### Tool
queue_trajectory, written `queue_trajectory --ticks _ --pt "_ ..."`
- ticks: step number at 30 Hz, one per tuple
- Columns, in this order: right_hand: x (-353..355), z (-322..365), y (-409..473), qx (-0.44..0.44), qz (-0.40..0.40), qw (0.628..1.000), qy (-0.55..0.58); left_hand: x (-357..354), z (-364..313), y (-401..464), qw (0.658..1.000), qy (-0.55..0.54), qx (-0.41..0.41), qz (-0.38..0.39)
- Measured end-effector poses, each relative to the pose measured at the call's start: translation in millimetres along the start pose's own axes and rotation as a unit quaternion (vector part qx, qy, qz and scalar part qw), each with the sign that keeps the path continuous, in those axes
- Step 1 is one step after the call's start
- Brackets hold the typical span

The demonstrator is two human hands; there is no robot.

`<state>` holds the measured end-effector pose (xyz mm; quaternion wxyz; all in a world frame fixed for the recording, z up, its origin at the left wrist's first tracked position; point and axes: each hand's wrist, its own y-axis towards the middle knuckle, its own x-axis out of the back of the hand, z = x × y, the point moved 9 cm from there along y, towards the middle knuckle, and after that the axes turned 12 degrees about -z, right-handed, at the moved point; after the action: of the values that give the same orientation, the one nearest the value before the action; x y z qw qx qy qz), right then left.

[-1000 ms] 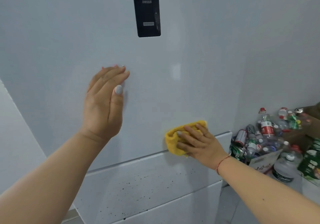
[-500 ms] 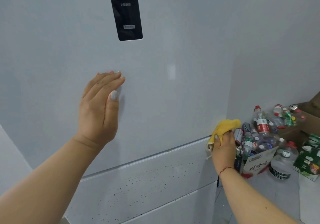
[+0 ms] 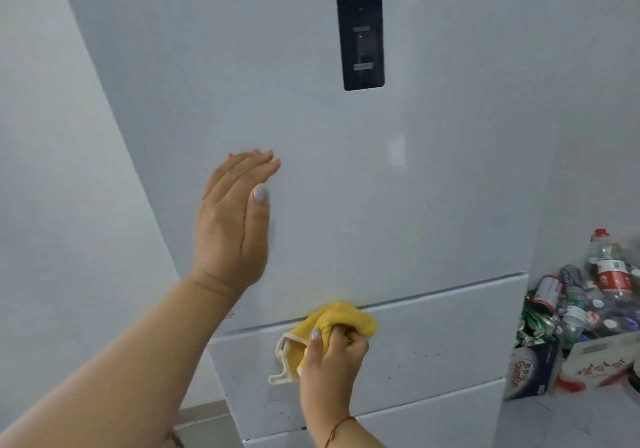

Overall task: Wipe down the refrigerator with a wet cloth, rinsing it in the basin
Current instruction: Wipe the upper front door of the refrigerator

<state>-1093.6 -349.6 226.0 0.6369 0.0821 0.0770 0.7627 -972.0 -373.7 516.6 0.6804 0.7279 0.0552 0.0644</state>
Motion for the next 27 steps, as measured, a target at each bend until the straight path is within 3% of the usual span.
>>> queue_trajectory --ticks 8,11,14,17,20,22,27 --pt "-93.7 50.7 -113.8 -0.022 0.203 0.977 -0.058 102.4 51.6 -3.3 0.995 0.08 0.061 -0.017" --pt "-118.0 53.1 -136.9 -0.083 0.268 0.959 -0.038 123.7 61.6 -7.7 0.993 0.083 0.085 -0.016" --pt "-130.8 52.5 -155.8 -0.189 0.37 0.908 0.048 138.7 68.8 -14.0 0.99 0.073 0.121 -0.009" --pt "-113.5 65.7 -162.0 -0.319 0.446 0.814 0.192 155.7 78.7 -25.4 0.977 0.058 0.206 -0.002" --pt "-86.0 82.4 -149.6 -0.391 0.462 0.731 0.316 166.2 97.4 -50.8 0.939 0.041 0.34 0.026" --pt "-69.9 90.5 -141.5 -0.421 0.457 0.696 0.361 167.0 104.6 -68.5 0.91 0.01 0.413 0.041" --pt "-37.1 110.1 -127.3 -0.42 0.44 0.679 0.41 151.7 92.4 -124.3 0.798 -0.022 0.593 0.106"
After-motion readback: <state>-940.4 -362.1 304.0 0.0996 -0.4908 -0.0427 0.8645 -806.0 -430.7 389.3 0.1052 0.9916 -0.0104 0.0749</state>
